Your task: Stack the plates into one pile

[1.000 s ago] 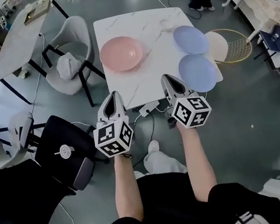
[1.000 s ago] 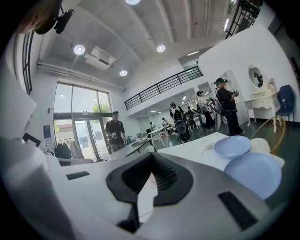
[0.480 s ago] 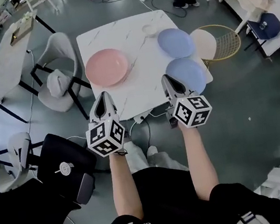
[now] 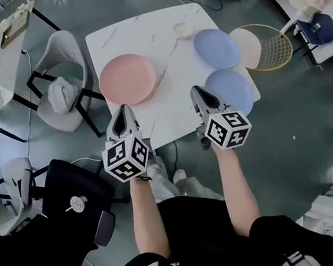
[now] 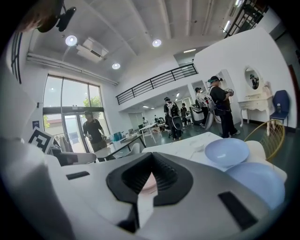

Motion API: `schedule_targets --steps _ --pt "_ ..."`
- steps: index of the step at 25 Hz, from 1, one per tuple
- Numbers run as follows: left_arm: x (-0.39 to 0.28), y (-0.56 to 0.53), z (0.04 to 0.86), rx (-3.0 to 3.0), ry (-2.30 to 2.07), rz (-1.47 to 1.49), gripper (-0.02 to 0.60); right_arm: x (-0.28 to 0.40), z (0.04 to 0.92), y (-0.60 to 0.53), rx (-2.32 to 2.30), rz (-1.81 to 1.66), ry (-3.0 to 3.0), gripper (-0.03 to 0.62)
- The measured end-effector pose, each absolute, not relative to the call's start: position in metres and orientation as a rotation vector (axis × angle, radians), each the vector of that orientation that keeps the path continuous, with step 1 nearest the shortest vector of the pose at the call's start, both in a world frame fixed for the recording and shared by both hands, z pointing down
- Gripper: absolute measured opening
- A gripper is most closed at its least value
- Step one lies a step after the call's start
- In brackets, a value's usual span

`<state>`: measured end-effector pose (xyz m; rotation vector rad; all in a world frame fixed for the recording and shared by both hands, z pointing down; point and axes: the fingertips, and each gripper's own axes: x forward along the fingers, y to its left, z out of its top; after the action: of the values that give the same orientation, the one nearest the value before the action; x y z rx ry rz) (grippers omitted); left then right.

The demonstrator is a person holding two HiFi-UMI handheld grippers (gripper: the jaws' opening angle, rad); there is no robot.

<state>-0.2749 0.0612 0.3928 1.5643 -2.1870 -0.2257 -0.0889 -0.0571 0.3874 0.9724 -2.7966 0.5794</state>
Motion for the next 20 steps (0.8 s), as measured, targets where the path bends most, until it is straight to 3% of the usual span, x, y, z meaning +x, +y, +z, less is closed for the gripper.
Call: schedule_targets --steps 20 --pt "-0.368 0.037 0.479 1.391 -2.134 -0.137 0.015 -0.204 0.484 -0.086 0.825 0.69 -2.66 0.008"
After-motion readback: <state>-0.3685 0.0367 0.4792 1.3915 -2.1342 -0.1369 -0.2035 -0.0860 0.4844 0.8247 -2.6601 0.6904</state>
